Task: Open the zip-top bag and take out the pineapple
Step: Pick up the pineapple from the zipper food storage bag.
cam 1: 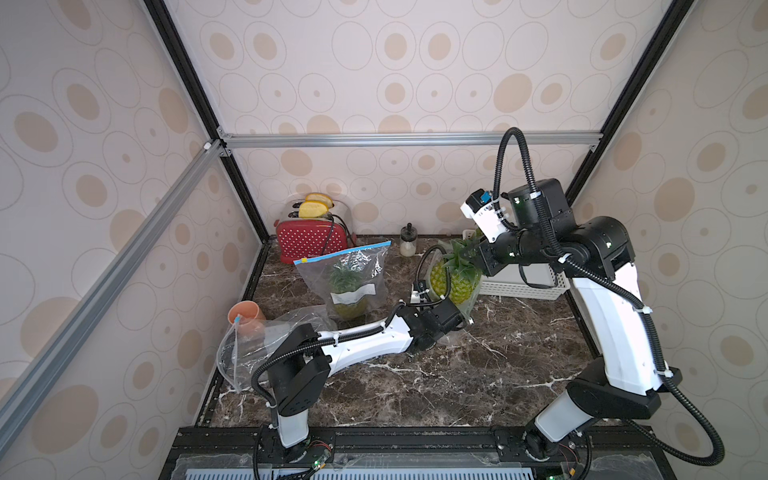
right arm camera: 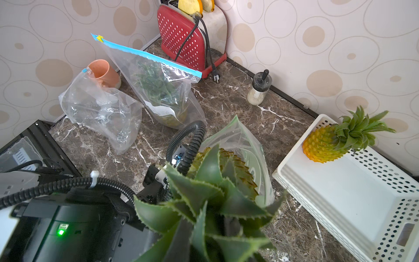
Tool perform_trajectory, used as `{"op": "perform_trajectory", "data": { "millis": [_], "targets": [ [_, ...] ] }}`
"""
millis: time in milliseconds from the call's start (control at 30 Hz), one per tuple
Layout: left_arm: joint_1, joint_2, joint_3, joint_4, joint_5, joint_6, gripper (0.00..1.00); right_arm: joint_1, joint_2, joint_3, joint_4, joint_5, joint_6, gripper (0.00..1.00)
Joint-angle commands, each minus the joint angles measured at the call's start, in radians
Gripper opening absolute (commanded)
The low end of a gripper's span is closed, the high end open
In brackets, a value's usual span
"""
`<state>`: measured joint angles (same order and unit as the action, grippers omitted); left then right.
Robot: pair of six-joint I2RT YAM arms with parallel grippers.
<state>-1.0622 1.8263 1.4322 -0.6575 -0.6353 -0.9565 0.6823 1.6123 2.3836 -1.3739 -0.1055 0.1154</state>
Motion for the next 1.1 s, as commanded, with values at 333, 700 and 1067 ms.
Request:
{"op": "perform_trajectory", "data": {
  "millis": [333, 700, 1067],
  "targets": [
    [0.069, 0.085, 0.044, -0.188, -0.037, -0.055, 0.00, 0.010, -0.136, 0.047, 0.105, -0.056, 0.015, 0.00],
    [0.114, 0.080, -0.024, -0.121, -0.004, -0.035, 0.00, 0.010, -0.155, 0.076, 0.055, 0.037, -0.012, 0.00],
    [0.124, -0.047, -0.184, 0.058, 0.018, -0.045, 0.00, 0.008, -0.166, 0.070, 0.019, 0.191, -0.038, 0.00]
  ]
}}
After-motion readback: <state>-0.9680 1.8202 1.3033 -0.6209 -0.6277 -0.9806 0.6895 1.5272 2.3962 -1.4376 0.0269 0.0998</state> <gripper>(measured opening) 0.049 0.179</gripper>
